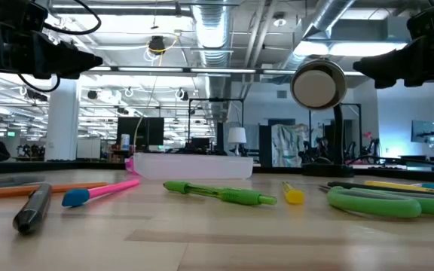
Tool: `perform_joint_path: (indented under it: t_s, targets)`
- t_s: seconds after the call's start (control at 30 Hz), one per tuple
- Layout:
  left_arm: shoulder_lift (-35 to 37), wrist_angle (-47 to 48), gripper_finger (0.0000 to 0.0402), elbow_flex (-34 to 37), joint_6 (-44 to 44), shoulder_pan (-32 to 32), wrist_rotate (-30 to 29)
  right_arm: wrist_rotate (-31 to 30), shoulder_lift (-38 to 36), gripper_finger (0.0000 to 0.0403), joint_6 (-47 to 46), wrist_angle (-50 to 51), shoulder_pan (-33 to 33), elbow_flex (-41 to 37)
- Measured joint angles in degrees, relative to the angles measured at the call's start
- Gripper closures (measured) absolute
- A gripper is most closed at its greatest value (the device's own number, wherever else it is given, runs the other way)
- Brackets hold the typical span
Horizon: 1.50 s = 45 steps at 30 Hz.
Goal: Pick & place school supplies into a supply box
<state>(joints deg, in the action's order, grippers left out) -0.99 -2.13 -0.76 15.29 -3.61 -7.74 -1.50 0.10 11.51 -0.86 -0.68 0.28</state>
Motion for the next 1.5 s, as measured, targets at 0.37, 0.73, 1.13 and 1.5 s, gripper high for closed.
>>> perform_joint_path:
  t_s: [0.37, 0.73, 1.13, 1.5]
  targets:
    - [0.0, -0.01, 0.0262, 0.01, 0.33, 0.0, 0.0, 0.0, 0.0, 0.0294, 0.0, -0.01, 0.01, 0.0]
    - [0.0, -0.19, 0.0262, 0.01, 0.34, 0.01, -0.01, 0.0, 0.0, 0.0294, 0.0, -0.01, -0.01, 0.01]
    - [0.02, -1.34, 0.0262, 0.03, -8.57, -0.01, -0.06, 0.0, 0.0, 0.0294, -0.01, -0.02, 0.01, -0.01]
    - [0.02, -1.68, 0.0262, 0.03, -13.07, -0.01, -0.21, -0.07, 0.02, 0.0294, -18.49, -0.96, -0.01, -0.01]
